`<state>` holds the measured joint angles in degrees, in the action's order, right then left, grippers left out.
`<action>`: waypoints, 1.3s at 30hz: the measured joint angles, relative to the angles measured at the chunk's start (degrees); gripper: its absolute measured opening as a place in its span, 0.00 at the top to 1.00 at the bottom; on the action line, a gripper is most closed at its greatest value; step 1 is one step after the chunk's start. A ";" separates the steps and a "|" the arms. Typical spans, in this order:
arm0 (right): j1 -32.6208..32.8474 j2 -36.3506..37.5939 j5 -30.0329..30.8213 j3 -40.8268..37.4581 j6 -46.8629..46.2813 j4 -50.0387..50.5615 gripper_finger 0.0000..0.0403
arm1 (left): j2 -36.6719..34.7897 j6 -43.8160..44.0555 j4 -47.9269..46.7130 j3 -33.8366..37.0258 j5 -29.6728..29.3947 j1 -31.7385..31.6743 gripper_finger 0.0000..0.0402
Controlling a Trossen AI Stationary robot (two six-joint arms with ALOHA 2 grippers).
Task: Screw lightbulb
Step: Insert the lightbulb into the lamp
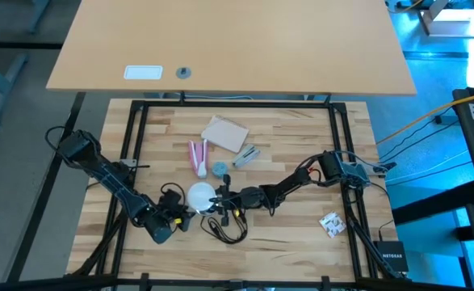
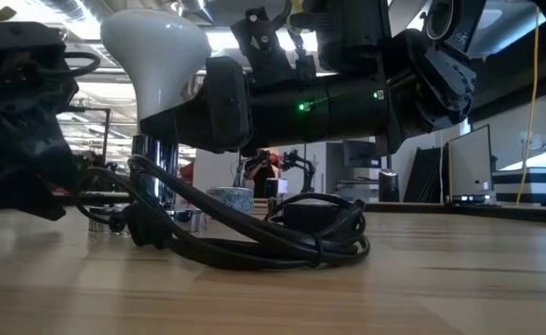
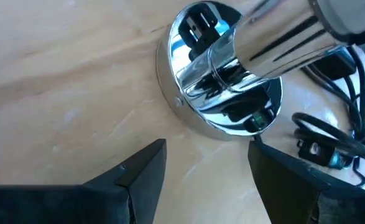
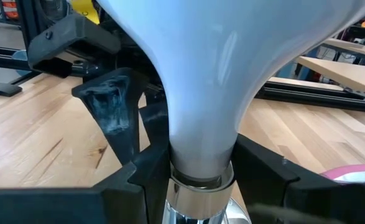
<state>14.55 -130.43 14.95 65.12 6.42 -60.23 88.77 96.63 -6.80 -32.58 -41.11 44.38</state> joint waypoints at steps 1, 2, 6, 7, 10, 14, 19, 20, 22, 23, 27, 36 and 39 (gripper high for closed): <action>0.00 0.00 -0.03 0.00 -0.01 0.00 0.59 | -0.02 0.55 -0.01 0.00 0.01 -0.07 0.45; 0.00 0.00 -0.05 0.00 -0.03 0.00 0.59 | -0.02 1.38 -0.02 0.00 -0.05 -0.14 0.45; 0.00 0.00 -0.07 -0.02 -0.07 0.00 0.59 | -0.04 1.65 -0.20 0.00 -0.44 -0.17 0.45; 0.00 -0.01 -0.09 -0.02 -0.07 0.01 0.59 | -0.04 1.35 -0.23 0.00 -0.46 -0.17 0.45; 0.00 0.00 -0.63 -0.02 -0.08 0.12 0.59 | -0.07 0.94 -0.25 0.00 -0.67 -0.20 0.45; 0.02 -0.02 -1.04 -0.02 -0.09 0.23 0.59 | -0.07 0.91 -0.25 0.00 -0.86 -0.22 0.45; 0.02 -0.02 -1.06 -0.02 -0.09 0.31 0.56 | -0.13 0.91 -0.25 0.00 -0.86 -0.22 0.45; 0.02 0.00 -1.12 -0.02 -0.09 0.31 0.54 | -0.15 0.91 -0.25 -0.02 -0.84 -0.22 0.45; 0.02 -0.01 -1.65 -0.02 -0.09 0.29 0.49 | -0.17 0.25 -0.25 -0.04 -0.11 -0.22 0.45; 0.02 0.00 -1.78 -0.02 -0.11 0.29 0.47 | -0.17 -0.29 -0.27 -0.04 0.40 -0.24 0.45; 0.02 0.00 -2.00 -0.02 -0.12 0.27 0.37 | -0.17 -2.06 -0.27 -0.04 1.27 -0.24 0.45; -0.36 0.00 -6.30 -0.02 1.12 0.19 0.29 | -0.17 -0.61 -0.32 -0.07 1.32 -0.26 0.45; -1.15 0.38 -10.41 -0.02 1.18 0.61 0.30 | -0.17 -0.62 -0.32 -0.07 1.32 -0.26 0.45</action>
<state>13.40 -130.05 4.54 65.10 7.61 -59.62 88.60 96.01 -7.11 -32.64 -39.79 44.12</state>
